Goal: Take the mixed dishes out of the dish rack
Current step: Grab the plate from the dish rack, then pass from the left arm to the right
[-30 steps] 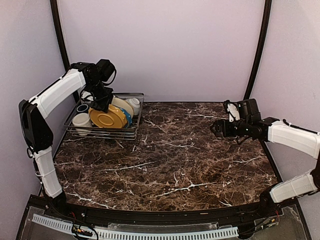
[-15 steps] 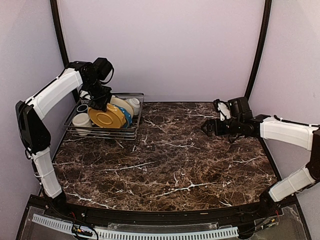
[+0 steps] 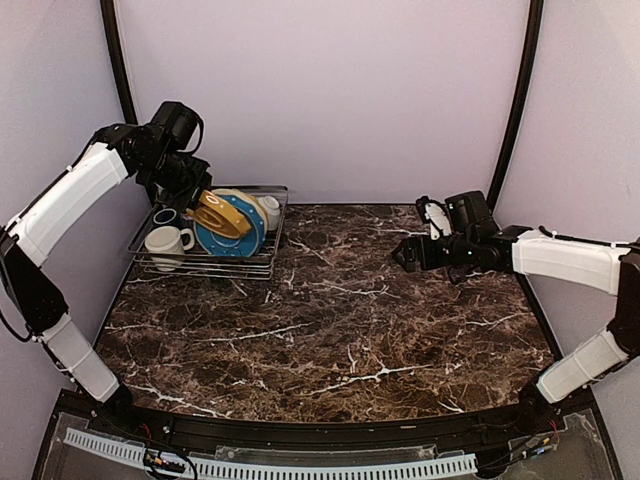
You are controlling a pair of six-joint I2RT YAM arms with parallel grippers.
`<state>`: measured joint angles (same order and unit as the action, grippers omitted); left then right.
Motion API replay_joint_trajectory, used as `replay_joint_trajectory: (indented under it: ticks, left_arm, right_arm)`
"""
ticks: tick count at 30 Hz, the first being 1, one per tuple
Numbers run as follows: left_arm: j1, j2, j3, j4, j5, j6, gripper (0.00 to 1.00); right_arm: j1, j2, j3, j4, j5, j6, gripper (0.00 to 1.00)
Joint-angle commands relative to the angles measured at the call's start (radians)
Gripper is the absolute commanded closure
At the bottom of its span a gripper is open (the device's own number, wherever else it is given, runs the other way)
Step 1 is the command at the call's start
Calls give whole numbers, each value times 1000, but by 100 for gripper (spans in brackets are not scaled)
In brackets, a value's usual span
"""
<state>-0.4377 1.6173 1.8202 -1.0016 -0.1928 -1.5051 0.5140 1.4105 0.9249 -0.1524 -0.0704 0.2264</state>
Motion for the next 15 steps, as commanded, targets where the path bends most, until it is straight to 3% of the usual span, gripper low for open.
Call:
replay_joint_trajectory:
  ticks: [1,15]
  left_arm:
    - [-1,-105,-81,214,-16,50,99]
    - [-1,-291,-282,226,15,29,99]
  right_arm:
    - [11,14,25,23,17,10,1]
    - [38,49,50,16,27,16,1]
